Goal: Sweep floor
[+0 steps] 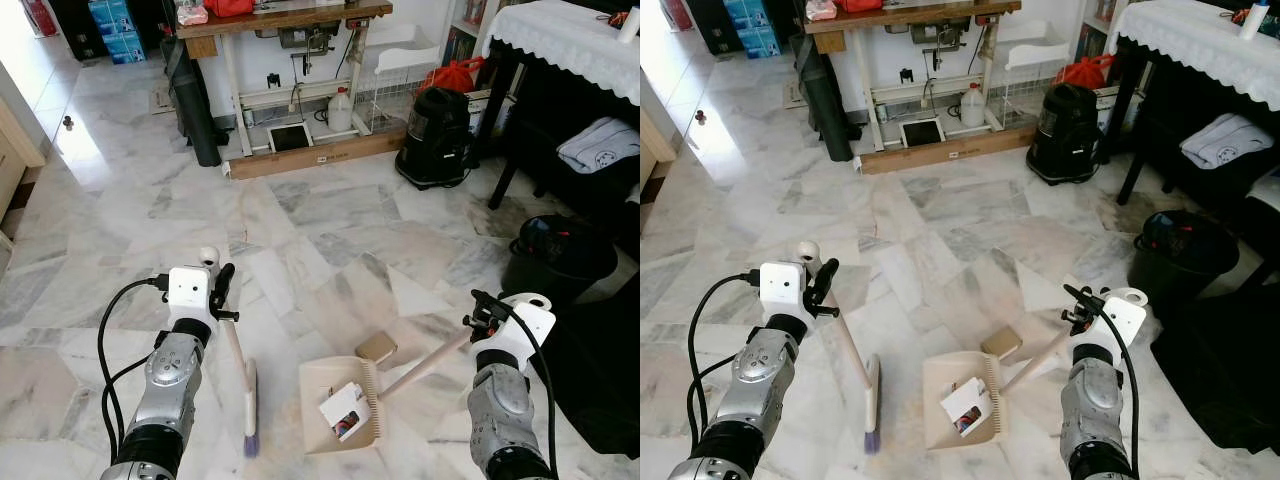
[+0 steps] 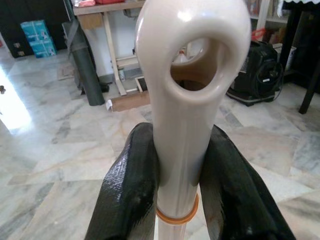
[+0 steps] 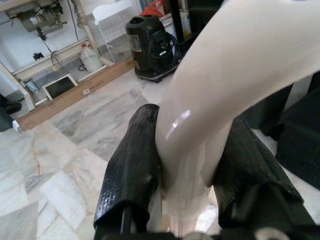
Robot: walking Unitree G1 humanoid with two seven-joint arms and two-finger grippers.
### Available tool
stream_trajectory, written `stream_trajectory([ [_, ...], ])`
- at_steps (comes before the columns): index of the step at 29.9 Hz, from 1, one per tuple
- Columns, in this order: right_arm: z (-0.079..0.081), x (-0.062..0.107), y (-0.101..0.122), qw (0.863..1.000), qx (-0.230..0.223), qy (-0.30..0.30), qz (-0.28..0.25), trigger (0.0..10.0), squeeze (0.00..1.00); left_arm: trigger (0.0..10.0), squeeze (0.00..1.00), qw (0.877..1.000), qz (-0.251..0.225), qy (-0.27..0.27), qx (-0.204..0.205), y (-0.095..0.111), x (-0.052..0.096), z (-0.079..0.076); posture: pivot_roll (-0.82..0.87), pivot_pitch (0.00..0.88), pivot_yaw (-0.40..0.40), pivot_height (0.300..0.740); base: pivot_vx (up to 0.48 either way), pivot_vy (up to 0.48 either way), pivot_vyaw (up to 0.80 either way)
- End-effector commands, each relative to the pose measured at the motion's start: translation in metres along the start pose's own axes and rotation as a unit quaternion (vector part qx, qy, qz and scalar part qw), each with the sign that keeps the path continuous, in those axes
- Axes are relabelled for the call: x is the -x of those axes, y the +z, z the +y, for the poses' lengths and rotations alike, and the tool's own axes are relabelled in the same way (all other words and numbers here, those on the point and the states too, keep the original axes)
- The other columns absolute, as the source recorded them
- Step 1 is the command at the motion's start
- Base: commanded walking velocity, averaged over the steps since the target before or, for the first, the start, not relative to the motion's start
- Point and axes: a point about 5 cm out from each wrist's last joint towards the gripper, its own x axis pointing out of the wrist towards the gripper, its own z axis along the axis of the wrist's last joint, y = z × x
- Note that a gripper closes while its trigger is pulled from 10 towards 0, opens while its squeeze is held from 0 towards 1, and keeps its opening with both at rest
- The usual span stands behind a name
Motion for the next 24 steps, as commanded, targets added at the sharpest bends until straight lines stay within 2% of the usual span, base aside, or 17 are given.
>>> stream_trajectory([
  [1, 0.0048, -0.0047, 0.013, 0.999, 0.0, 0.007, -0.032, 10.0, 0.0, 10.0, 0.0, 1.0, -0.024, 0.004, 0.001, 0.0098, -0.006, 0.0, -0.1, 0.0, 0.024, 0.74, 0.0, 0.0, 0.0],
  [7, 0.0051, -0.0059, 0.0165, 0.999, 0.017, 0.013, -0.04, 10.0, 0.0, 10.0, 0.0, 1.0, -0.021, 0.002, 0.006, 0.0074, -0.0045, -0.0026, -0.1, 0.0, 0.023, 0.74, 0.0, 0.0, 0.61],
  [24, 0.01, -0.0023, 0.0109, 0.999, 0.019, 0.02, -0.032, 10.0, 0.0, 10.0, 0.0, 1.0, -0.014, 0.0, 0.008, 0.0039, -0.0028, -0.006, -0.1, 0.0, 0.03, 0.74, 0.0, 0.0, 0.8],
])
